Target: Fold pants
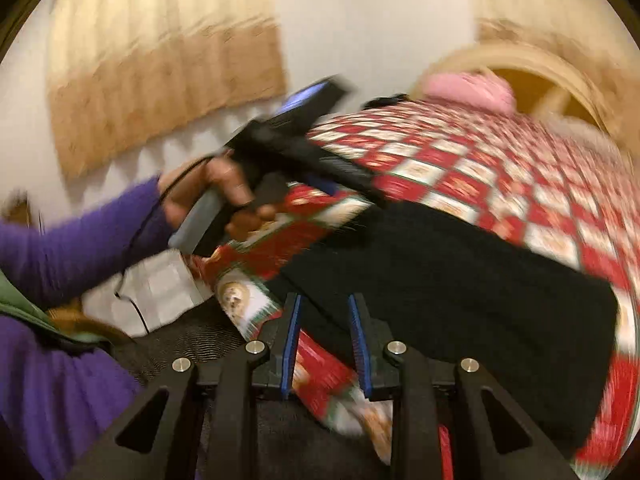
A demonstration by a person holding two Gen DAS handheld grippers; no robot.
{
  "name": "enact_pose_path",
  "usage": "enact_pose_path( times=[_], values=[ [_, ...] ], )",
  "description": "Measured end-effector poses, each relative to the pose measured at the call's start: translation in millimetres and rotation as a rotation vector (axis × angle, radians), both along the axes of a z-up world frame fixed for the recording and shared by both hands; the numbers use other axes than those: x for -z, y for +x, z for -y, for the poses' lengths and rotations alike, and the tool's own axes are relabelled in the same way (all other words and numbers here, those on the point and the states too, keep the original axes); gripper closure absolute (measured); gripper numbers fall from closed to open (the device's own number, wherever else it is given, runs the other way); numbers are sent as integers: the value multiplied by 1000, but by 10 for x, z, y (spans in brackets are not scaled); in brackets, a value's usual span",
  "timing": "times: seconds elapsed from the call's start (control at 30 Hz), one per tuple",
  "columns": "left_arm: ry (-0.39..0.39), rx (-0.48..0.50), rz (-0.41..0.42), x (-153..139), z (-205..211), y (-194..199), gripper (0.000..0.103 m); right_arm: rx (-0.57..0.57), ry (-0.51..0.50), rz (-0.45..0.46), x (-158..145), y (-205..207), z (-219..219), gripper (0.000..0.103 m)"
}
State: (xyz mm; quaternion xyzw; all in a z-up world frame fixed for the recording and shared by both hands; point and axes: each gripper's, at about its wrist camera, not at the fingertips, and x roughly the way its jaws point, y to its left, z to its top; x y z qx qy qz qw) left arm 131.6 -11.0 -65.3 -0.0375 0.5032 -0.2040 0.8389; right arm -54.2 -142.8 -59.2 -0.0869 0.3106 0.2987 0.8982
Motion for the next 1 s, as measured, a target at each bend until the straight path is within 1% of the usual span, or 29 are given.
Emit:
enact_pose_path(
  times=[0.03, 0.1, 0.13, 0.2, 0.27, 0.33, 0.47, 0.53, 0.63, 0.73, 0.83, 0.93, 1.0],
  values=[
    [13, 7, -3, 2, 3, 0, 9, -32, -47, 20, 55, 40, -196, 77],
    [38, -8, 17, -37, -60, -15, 9, -60, -98, 32, 162, 111, -434, 77],
    [37, -16, 28, -57, -105, -27, 9, -69, -125, 37, 237, 153, -538, 77],
    [30, -29, 43, -95, -221, -67, 9, -75, -166, 42, 355, 204, -642, 77],
    [35, -38, 60, -113, -312, -117, 9, -49, -218, 50, 482, 273, -674, 77],
    [38, -47, 70, -116, -389, -143, 9, -16, -241, 73, 552, 319, -658, 77],
    [20, -70, 73, -110, -487, -119, 9, 23, -243, 113, 536, 370, -673, 77],
    [11, -85, 70, -109, -521, -93, 9, 19, -289, 151, 557, 393, -808, 77],
    [1, -96, 68, -107, -550, -79, 9, 5, -367, 240, 587, 336, -987, 77],
    [1, -98, 67, -101, -558, -89, 9, -27, -414, 287, 586, 280, -1075, 77],
    [10, -89, 73, -106, -566, -120, 9, -86, -451, 292, 596, 155, -1016, 77],
    [13, -93, 74, -96, -569, -119, 9, -89, -492, 294, 633, 80, -910, 77],
    [0, -99, 66, -89, -569, -113, 9, -81, -502, 304, 631, 95, -883, 77]
  ],
)
